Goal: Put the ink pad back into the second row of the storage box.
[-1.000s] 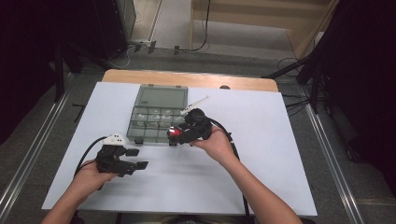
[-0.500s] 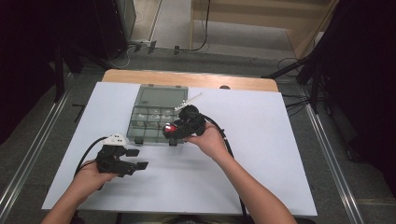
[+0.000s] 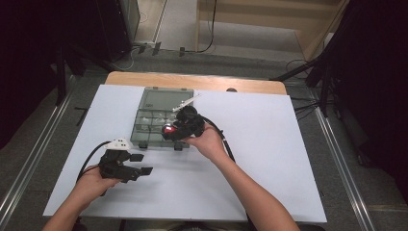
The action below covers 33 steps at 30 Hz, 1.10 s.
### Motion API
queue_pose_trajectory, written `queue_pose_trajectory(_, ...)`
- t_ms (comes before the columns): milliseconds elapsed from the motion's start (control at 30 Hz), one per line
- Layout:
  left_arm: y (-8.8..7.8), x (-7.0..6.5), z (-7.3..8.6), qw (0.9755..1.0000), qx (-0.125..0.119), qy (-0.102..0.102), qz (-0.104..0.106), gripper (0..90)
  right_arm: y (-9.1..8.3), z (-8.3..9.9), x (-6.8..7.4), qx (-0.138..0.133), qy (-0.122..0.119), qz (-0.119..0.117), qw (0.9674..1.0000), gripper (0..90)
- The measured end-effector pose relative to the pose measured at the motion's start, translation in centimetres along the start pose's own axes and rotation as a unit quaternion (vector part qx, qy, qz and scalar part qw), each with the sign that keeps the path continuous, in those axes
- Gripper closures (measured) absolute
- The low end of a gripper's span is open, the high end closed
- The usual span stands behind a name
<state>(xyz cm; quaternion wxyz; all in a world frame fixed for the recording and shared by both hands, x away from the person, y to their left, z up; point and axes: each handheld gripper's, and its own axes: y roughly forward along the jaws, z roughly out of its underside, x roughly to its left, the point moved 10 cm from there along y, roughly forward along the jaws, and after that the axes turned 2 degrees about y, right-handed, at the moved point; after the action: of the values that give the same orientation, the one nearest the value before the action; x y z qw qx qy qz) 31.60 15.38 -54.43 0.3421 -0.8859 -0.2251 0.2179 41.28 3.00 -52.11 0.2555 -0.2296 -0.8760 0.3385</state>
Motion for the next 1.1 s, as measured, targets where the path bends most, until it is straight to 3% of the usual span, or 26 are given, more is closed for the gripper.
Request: queue_pose_trajectory(1100, 0.0, 0.1, 0.0, 1.0000, -0.002, -0.001, -0.002, 31.9, 2.3, 0.0, -0.9, 0.024, -0.010, 0.034, 0.9991, 30.9)
